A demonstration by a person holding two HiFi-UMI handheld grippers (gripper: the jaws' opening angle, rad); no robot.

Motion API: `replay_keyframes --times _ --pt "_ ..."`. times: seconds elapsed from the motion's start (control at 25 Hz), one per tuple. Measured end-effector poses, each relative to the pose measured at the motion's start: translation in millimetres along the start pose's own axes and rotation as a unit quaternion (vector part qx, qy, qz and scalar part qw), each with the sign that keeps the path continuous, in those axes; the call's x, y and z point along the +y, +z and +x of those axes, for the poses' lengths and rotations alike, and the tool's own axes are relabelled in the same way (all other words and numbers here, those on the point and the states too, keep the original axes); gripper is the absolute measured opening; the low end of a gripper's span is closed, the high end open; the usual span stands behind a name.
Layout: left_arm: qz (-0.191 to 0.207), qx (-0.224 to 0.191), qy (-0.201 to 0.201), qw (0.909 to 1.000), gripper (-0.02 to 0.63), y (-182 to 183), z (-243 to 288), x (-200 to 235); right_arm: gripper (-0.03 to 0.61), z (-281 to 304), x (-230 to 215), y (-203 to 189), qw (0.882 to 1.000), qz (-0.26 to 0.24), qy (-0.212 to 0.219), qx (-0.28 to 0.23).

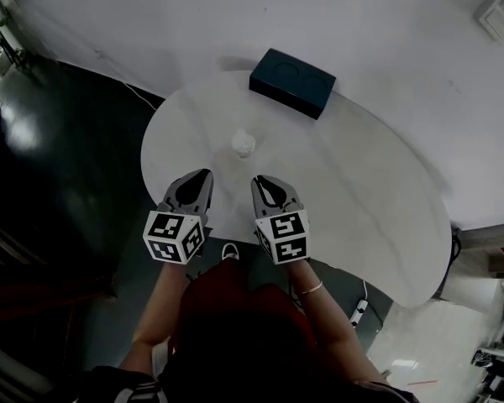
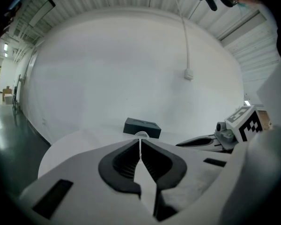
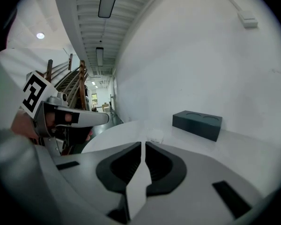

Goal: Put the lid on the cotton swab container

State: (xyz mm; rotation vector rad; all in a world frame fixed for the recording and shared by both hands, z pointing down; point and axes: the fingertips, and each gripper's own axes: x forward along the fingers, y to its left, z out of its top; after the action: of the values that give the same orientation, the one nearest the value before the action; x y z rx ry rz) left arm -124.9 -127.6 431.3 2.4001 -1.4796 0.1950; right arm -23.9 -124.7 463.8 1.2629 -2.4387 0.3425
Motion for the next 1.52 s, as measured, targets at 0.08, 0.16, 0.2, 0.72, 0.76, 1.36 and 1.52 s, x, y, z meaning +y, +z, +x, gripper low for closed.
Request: replay_keyframes --times 0.08,0.16,0.2,0.72,0.76,1.36,1.52 --pt "-0.003 0.004 -0.010 0.9999 0.025 0 9 6 0.017 11 -1 1 1.000 0.003 -0.005 0.002" --pt "-0.001 0.008 -0.020 0.9998 0.026 0 16 11 0.026 20 -2 1 1.000 0.011 -0.010 0.006" --pt "0.000 0.010 -0.024 0.9997 0.026 1 20 13 0.046 25 -3 0 1.000 0.013 -0.012 0.009" --pt "0.009 0.036 -0.059 0.9975 0.025 -5 42 33 0.163 56 -10 -7 0.998 0.031 -0.038 0.048" --pt "0.008 0.037 -0.060 0.9974 0.026 -6 43 34 0.167 58 -10 -7 0.997 0.031 -0.039 0.050" --pt "0.006 0.050 -0.051 0.9974 0.025 -9 50 55 0.247 90 -23 -15 0.996 0.032 -0.047 0.075" --pt "0.005 0.054 -0.047 0.9974 0.025 -8 54 62 0.253 98 -20 -19 0.995 0.030 -0.044 0.089"
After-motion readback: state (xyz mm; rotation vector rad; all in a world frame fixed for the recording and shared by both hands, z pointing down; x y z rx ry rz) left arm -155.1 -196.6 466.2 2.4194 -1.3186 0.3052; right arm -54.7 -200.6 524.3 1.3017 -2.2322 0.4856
